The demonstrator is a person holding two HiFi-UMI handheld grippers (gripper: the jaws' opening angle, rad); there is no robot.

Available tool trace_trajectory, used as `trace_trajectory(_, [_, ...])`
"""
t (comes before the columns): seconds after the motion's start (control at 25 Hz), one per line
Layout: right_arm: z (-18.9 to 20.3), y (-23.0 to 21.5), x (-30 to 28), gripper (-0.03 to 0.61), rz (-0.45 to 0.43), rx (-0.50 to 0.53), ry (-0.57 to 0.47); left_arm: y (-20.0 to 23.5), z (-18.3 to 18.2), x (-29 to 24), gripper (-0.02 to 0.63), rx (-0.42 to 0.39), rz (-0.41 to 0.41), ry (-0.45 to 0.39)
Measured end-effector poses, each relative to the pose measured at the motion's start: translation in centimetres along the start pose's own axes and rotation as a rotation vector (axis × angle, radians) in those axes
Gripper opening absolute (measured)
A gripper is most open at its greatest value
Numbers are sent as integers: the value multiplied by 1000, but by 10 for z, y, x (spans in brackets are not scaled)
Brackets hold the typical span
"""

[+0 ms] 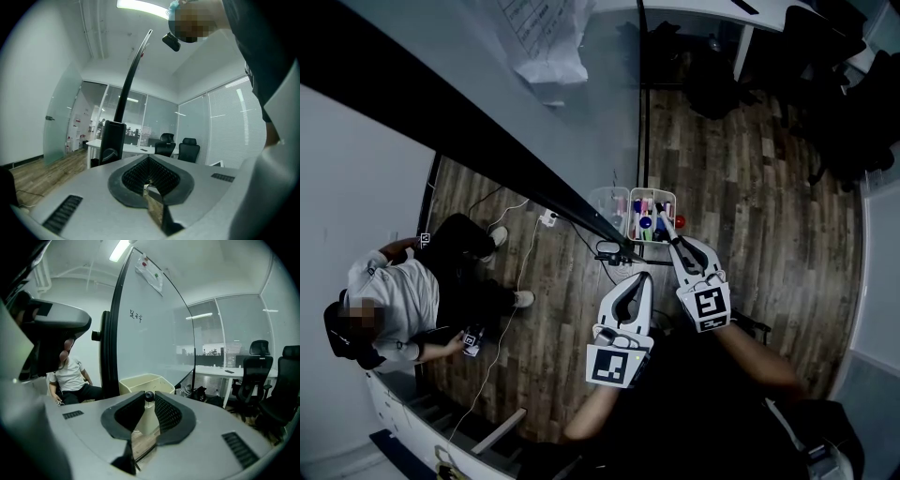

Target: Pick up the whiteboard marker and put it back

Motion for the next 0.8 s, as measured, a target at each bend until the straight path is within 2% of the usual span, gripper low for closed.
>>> trace_trajectory(0.8, [-15,-1,26,74,-26,0,-52,-16,-4,7,3,-7,2,-25])
Point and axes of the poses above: the fingertips, and each gripper's own axes: x backward along the fingers, y to its left, z out of its underside, the point moved 5 cm from there along x, backward along the fingers, and after that the axes turned 11 degrees about -y, right-handed, at the moved point
